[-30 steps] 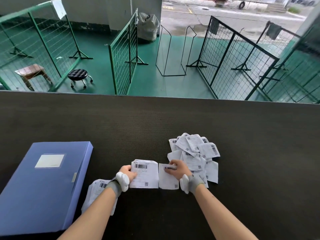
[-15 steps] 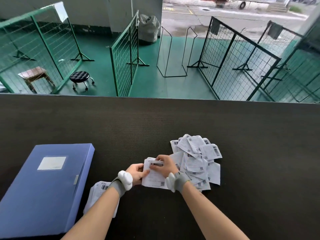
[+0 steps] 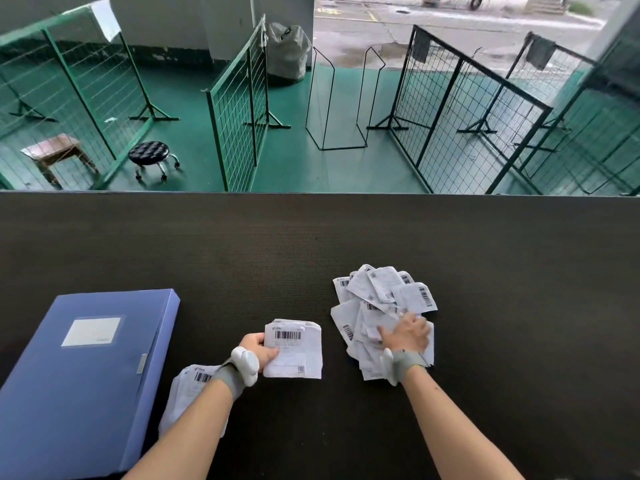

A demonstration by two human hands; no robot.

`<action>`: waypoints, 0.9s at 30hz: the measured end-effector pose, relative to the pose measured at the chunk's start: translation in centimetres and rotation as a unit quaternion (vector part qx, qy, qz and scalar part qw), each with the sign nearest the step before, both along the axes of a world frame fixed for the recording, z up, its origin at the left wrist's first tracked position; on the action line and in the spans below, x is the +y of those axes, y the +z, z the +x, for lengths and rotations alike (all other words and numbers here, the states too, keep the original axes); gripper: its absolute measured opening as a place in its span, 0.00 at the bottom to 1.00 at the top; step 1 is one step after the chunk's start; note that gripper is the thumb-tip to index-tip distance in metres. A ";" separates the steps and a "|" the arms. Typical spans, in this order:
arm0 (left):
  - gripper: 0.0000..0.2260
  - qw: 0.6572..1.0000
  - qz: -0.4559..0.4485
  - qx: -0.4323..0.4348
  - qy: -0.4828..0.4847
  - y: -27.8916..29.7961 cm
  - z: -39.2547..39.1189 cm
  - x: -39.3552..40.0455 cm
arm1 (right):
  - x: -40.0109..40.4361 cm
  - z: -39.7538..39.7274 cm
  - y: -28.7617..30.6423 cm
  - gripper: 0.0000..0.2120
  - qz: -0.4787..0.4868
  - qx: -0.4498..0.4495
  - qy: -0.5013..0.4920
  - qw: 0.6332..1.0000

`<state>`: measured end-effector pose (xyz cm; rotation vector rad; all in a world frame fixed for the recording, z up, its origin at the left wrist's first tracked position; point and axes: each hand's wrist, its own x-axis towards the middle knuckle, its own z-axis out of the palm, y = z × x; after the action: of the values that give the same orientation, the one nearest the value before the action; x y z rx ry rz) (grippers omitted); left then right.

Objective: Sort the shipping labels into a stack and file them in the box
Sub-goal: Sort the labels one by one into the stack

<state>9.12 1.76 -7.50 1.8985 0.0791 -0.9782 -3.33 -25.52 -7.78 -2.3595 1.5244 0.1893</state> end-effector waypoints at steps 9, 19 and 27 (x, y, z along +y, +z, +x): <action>0.13 1.000 0.015 -0.002 -0.020 0.7 0.0 -1.6 | -2.1 -1.1 -0.5 0.17 0.099 -0.061 -0.068 0.991; 0.13 1.000 0.010 0.014 0.009 0.2 0.6 -1.4 | -1.7 0.4 1.7 0.12 0.140 -0.051 -0.019 0.989; 0.14 0.999 0.002 -0.007 0.038 0.6 0.6 -1.8 | 2.6 3.2 2.0 0.13 0.341 -0.297 -0.006 0.892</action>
<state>9.73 -0.01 -6.93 1.8927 0.1448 -0.9133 -0.15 -22.89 -5.79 -1.6288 0.9571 -0.0115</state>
